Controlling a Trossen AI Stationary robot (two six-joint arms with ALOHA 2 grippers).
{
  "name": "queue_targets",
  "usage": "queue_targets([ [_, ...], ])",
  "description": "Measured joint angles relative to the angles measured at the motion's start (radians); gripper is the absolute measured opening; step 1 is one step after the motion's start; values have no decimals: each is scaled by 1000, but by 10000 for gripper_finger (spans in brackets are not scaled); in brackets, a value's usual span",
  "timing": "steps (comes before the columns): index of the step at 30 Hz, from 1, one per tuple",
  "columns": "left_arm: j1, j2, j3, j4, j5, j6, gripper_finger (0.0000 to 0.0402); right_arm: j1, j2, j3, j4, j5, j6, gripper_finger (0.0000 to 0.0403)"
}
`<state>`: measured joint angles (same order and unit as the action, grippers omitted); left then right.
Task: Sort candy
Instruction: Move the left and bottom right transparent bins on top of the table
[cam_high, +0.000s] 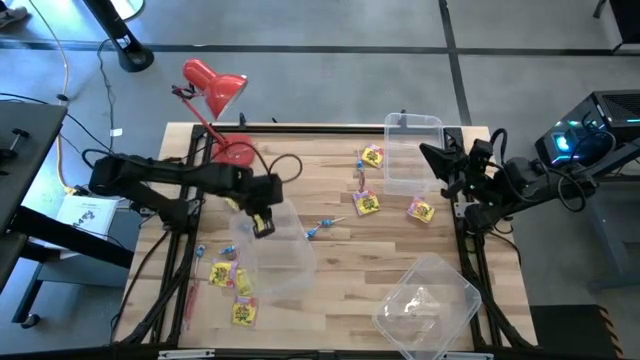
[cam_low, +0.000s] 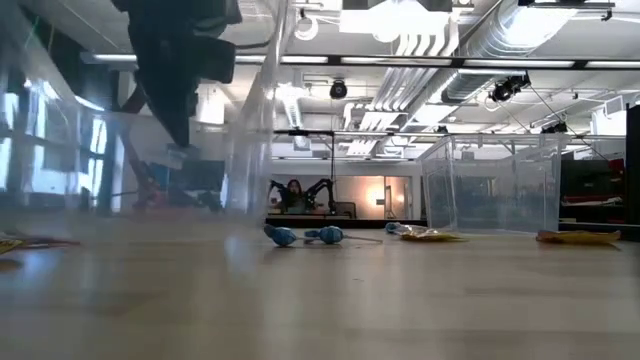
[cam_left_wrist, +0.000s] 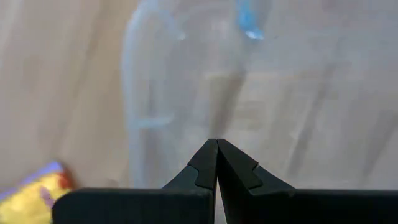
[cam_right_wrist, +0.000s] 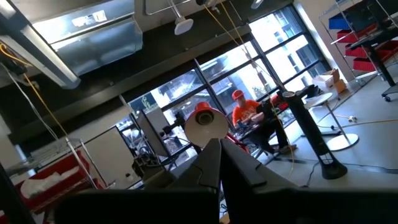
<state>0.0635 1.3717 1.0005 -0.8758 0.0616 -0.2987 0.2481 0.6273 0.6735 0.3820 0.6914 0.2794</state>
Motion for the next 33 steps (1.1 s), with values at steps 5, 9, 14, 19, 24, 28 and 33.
queue_targets([
  [5, 94, 0, 25, 8, -94, 118, 0, 0, 0, 0, 0, 0, 0, 0],
  [9, 171, -1, 42, 31, -183, 228, 0, 0, 0, 0, 0, 0, 0, 0],
  [14, 262, 6, 42, 153, -300, 355, 0, 0, 0, 0, 1, 0, -36, 0],
  [19, 290, 4, 99, 212, -274, 376, 0, 0, 0, 0, 2, 13, -37, 0],
  [24, 229, -31, 190, 207, -150, 348, 0, 0, 0, 0, 3, 14, -74, 0],
  [28, 155, -91, 196, 153, -146, 206, 0, 0, 0, 0, 2, 14, -79, 0],
  [33, 26, -150, 195, -6, -151, -4, 0, 0, 0, 0, 1, 37, -126, 0],
])
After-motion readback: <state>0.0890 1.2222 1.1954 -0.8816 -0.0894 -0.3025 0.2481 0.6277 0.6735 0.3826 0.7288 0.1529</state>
